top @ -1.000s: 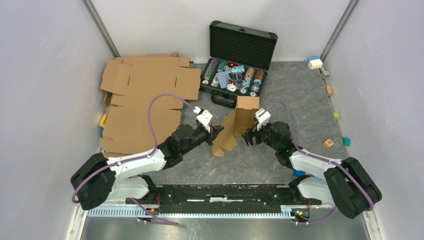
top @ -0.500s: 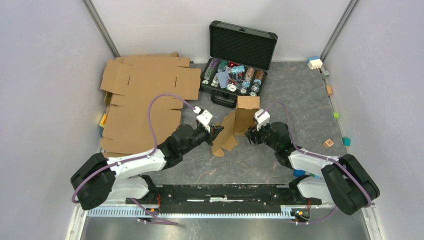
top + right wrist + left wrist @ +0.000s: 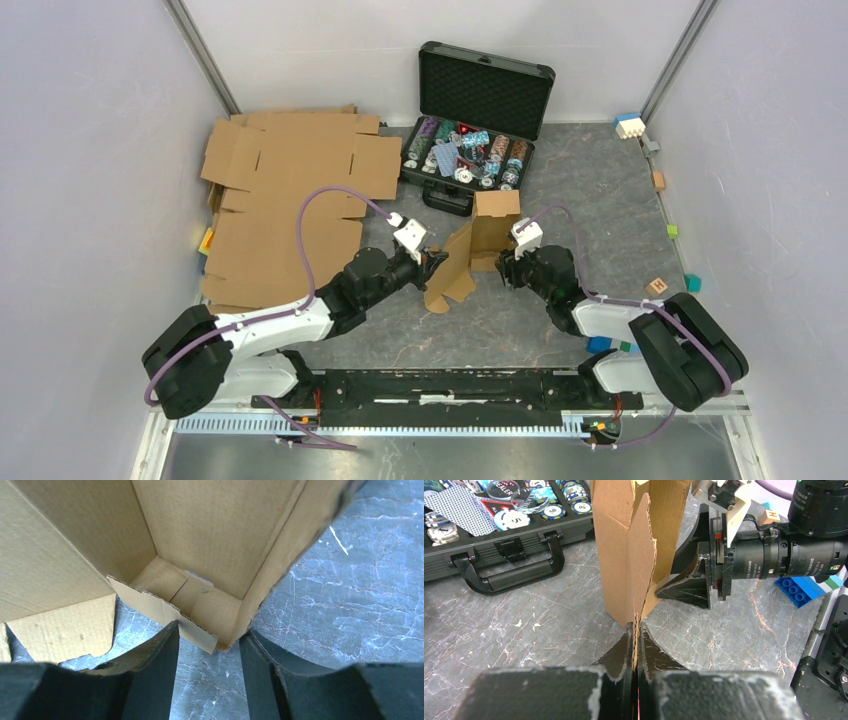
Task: Fold the paper box
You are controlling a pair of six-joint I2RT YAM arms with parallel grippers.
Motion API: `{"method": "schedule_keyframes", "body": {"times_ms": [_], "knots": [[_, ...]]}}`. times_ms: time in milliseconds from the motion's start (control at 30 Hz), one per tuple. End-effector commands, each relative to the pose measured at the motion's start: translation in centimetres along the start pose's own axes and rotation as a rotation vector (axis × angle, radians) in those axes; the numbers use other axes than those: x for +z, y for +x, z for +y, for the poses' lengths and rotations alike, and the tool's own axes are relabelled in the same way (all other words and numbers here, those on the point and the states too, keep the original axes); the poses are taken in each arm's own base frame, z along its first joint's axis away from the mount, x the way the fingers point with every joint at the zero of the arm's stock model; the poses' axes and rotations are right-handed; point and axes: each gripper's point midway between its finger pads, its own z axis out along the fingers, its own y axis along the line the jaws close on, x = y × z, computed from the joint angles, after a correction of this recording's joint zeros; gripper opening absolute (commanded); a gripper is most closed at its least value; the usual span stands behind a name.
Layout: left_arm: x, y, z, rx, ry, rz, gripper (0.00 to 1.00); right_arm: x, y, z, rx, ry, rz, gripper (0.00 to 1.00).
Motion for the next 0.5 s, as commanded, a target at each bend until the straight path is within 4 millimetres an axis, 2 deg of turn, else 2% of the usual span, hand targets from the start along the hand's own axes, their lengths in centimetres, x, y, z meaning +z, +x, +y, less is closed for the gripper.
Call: {"method": "schedule_keyframes", "body": {"times_ms": [0,100,300,367,467], "knots": [[0.27,0.58,-0.21,0.012,0.014,0.038,0.03,0.94,-1.94,-0.12,0.031,0.022,-0.053,0.51],[0.35,0.65,-0.6,0.007,0.036,0.042,0.03,1.29,-1.75,0.34,0.037,0.01,-0.047,0.48],[0.41,0.85,-0.7,0.002,0.041,0.048,0.04,1.42,-1.87,0.07,0.098,0.056,-0.078,0.41],[0.45,0.89,-0.78,-0.001,0.044,0.05,0.03,1.19,-1.83,-0.37,0.141,0.09,-0.097,0.45],[0.54,0.93,-0.88,-0.006,0.049,0.052,0.03,1.39,-1.83,-0.63,0.182,0.11,-0.109,0.44]]}}
